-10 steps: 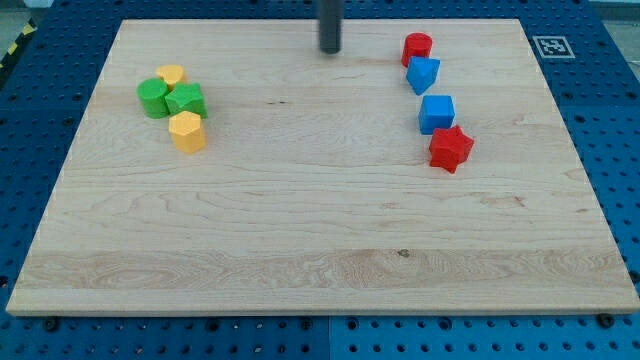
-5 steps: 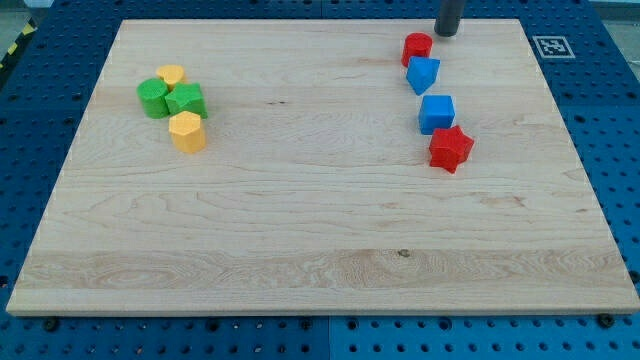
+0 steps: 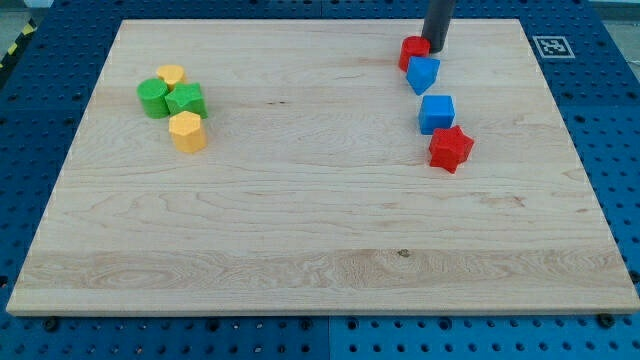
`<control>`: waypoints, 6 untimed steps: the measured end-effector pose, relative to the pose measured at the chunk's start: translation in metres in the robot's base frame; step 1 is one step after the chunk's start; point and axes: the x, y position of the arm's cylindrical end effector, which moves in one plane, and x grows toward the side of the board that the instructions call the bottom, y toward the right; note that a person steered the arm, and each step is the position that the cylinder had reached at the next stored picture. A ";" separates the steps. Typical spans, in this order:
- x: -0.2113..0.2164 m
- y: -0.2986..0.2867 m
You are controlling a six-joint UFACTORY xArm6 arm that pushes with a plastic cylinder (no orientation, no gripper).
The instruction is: Push the blue triangle closer to blue cube
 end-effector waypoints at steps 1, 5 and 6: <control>0.005 -0.008; 0.043 -0.007; 0.044 -0.014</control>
